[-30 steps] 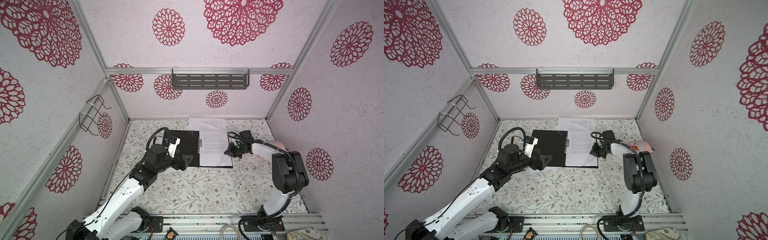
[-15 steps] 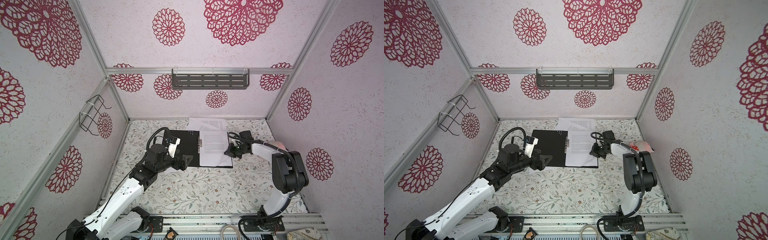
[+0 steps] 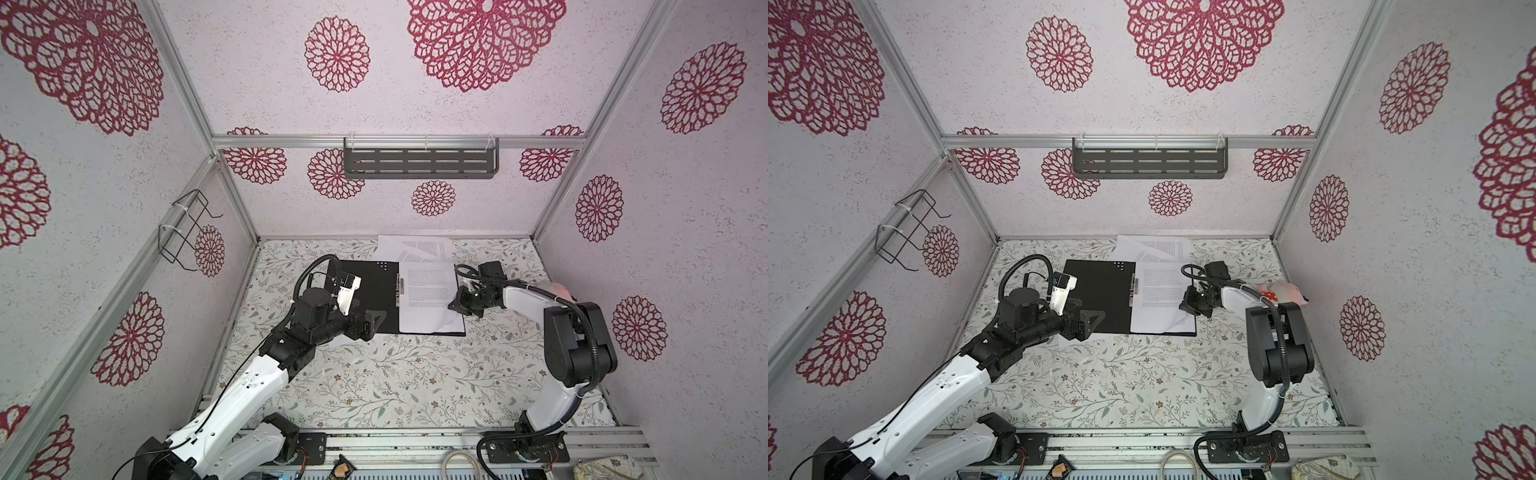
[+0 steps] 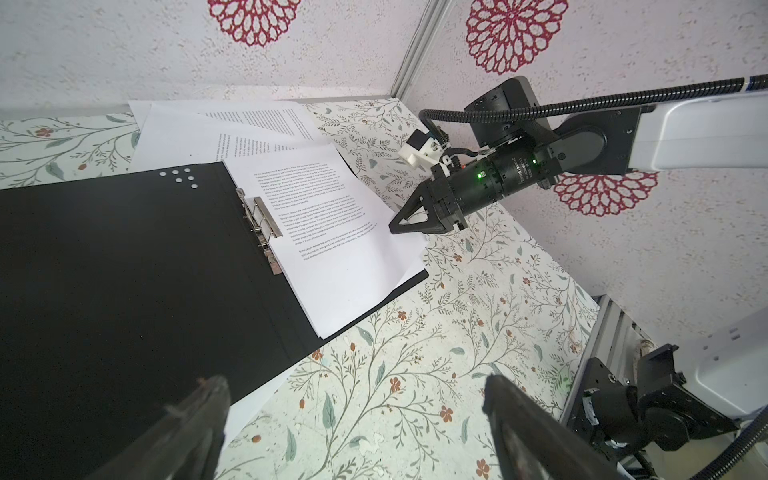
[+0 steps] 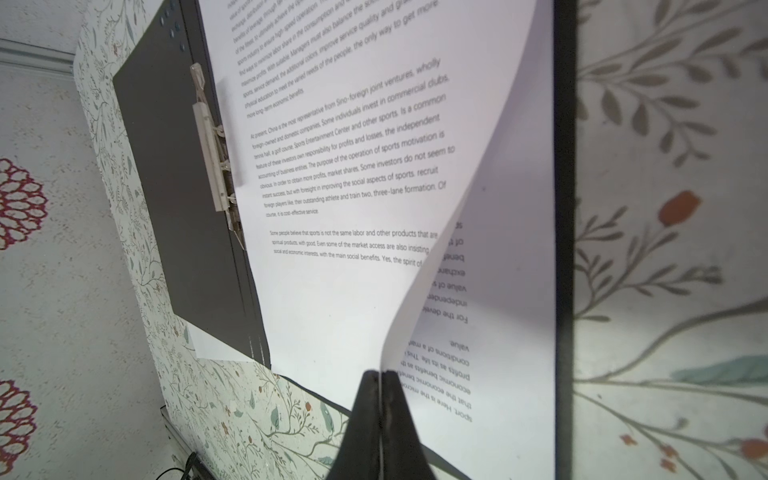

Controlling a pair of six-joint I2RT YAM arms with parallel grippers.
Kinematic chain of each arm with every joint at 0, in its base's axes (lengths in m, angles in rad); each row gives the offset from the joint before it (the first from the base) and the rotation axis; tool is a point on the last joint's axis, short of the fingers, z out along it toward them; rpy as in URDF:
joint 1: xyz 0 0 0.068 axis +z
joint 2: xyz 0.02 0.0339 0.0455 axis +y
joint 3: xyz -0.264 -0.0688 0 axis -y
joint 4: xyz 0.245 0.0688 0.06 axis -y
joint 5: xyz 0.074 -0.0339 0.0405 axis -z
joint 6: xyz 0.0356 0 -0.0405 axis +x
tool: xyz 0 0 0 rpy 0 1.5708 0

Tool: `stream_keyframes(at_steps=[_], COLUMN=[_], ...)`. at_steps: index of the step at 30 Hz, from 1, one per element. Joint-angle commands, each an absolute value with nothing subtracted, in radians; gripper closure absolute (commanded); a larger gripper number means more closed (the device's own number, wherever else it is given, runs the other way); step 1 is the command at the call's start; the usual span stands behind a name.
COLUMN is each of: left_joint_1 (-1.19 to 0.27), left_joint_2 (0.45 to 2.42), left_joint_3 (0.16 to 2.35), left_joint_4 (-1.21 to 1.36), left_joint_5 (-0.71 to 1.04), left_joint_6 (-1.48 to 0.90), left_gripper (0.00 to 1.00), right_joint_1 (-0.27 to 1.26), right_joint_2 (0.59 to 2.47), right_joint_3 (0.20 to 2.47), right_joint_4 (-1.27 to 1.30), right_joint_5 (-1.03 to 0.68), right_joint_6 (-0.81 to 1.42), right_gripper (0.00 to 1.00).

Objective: Put the files into the folder
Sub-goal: 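Lower the sheet onto the folder pages beside the clip with right gripper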

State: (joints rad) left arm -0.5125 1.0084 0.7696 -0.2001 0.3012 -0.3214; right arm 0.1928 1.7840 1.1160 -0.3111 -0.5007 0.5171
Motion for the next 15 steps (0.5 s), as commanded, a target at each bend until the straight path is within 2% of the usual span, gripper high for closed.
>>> stream_keyframes(at_steps=[1, 7, 15], left_joint_1=[-0.516, -0.515, -0.515], left_joint_2=[1.008, 1.006, 1.002], left_joint_3=[0.801, 0.801, 0.801], left_joint_4=[-0.199, -0.199, -0.196], left_joint_5=[0.298, 0.299, 0.304], left_joint_6=[-0.296, -0.298, -0.299], left_gripper=[0.02, 0.01, 0.01], right_joint_1=[0.197, 0.197, 0.196], right_joint_2=[1.759, 1.745, 1.720], right_joint_3=[1.117, 1.115, 1.129], right_joint_4=[-0.318, -0.337, -0.411], right_joint_5=[-0.509, -0.474, -0.378], right_joint_6=[0.519, 0.509, 0.483], right_gripper=[0.86, 0.55, 0.30])
